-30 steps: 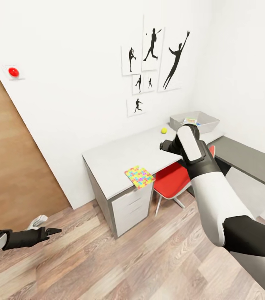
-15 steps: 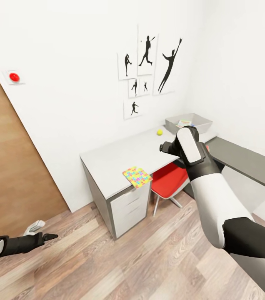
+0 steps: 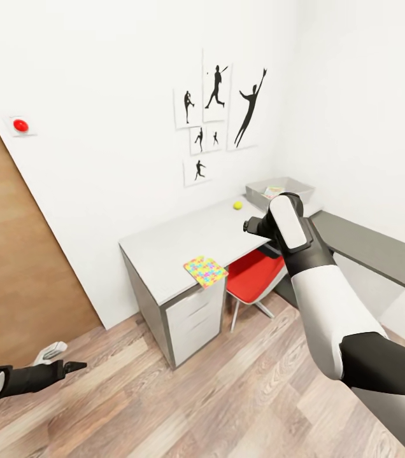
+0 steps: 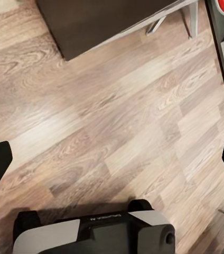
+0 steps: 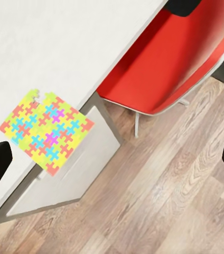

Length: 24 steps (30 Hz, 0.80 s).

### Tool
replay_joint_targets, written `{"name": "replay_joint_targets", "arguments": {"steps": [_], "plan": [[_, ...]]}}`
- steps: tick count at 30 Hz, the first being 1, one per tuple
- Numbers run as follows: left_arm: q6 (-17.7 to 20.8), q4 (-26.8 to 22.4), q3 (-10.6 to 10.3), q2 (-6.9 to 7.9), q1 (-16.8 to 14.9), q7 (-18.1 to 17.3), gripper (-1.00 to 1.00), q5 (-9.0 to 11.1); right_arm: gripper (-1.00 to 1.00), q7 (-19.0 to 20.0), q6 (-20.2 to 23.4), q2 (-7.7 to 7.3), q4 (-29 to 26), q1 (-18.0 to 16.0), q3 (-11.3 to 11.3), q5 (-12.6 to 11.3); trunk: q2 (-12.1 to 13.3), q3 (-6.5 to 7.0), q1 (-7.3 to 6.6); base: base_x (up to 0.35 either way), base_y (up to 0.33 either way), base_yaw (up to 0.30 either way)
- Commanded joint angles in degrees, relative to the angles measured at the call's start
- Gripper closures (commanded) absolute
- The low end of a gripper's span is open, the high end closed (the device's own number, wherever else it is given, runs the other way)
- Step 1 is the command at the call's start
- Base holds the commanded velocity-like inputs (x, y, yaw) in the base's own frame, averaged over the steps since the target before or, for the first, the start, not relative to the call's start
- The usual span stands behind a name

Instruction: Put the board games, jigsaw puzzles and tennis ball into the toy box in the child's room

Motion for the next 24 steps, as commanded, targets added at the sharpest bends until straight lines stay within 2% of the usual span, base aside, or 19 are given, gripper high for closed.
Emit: {"name": "replay_joint_targets", "arguments": {"steps": [1, 6, 10, 19, 24], "plan": [[0.4, 0.0, -0.4, 0.03, 0.0, -0.1, -1.00, 0.6, -1.00, -0.6, 0.2, 0.00, 0.0, -0.1, 0.1, -0.5, -0.1, -0.02, 0.04, 0.003, 0.001, -0.082], [0.5, 0.0, -0.4, 0.02, 0.0, -0.1, -1.00, 0.6, -1.00, -0.6, 0.1, 0.11, -0.1, -0.1, 0.1, -0.5, -0.1, 0.43, 0.04, 0.069, 0.014, -0.129], [0.5, 0.0, -0.4, -0.03, 0.0, 0.0, -1.00, 0.6, -1.00, -0.6, 0.1, 1.10, 0.1, -0.1, 0.1, -0.4, -0.1, 0.76, 0.04, 0.120, 0.015, -0.198], [0.4, 0.0, -0.4, -0.04, 0.0, 0.0, -1.00, 0.6, -1.00, -0.6, 0.1, 1.37, 0.1, -0.1, 0.1, -0.2, -0.1, 1.47, 0.04, 0.019, 0.007, -0.207], [0.5, 0.0, -0.4, -0.04, 0.1, 0.0, -1.00, 0.7, -1.00, -0.6, 0.1, 1.38, 0.1, -0.1, 0.1, -0.2, -0.1, 1.87, 0.04, 0.029, 0.171, -0.208]]}}
